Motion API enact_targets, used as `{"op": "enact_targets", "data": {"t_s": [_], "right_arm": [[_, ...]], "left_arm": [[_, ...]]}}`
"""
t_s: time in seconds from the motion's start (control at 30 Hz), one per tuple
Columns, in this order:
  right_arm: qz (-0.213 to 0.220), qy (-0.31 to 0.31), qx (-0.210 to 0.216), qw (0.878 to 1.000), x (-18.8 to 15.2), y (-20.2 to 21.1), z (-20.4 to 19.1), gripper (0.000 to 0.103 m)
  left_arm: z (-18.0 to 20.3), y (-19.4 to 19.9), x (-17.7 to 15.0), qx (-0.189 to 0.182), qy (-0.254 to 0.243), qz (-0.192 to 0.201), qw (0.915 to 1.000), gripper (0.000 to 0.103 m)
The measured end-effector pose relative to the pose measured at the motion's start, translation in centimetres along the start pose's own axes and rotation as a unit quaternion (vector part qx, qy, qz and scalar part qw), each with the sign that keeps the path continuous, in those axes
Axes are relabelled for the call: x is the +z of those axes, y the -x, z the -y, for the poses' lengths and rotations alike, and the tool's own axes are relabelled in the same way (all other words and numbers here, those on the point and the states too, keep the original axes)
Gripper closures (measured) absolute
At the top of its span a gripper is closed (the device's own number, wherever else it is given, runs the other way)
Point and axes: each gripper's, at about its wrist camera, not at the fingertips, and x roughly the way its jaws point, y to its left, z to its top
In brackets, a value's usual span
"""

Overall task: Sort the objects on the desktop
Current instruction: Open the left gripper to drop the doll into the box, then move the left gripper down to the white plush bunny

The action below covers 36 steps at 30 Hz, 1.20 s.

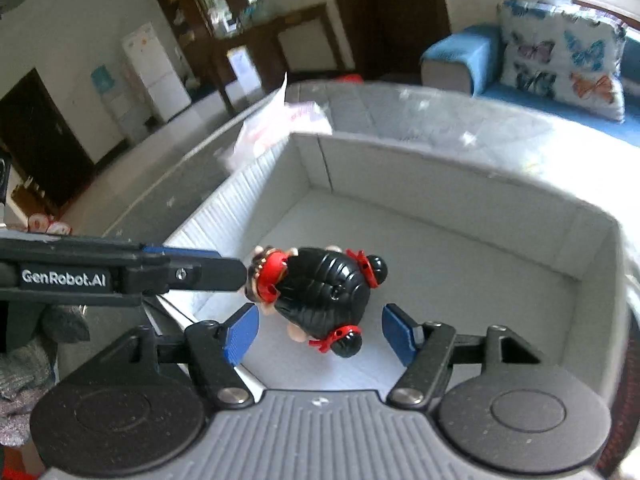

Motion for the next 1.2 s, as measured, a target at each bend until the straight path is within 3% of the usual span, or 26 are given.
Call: {"op": "enact_targets", "data": {"t_s": [0.3,0.57,0.83,1.2], "right_arm": [[0.067,0.002,-0.023,0.997,-3.7,6.6,-1.2,0.031],[0.109,-0.01,-0.073,0.991,-8.6,11.8,-1.4,0.027],[0.14,-0.045,-0.125,0.981,-14.4,16.0,-0.4,0.027],[0.161,-0.138,-0.194,0.958,-19.8,19.6,4.4,0.028]], "left_arm": [[3.1,2.8,-2.6,-0.015,-0.027,0.022,0.9993,0.07],[5.8,4.0,-5.8,-0.044,-0.031,0.028,0.9982,0.07],[9.1,3.2,-9.2,-0.082,-0.047,0.003,0.9955,0.07],[14.4,1.3,-11.4,-0.122,-0.078,-0.029,0.9889,0.07]]}}
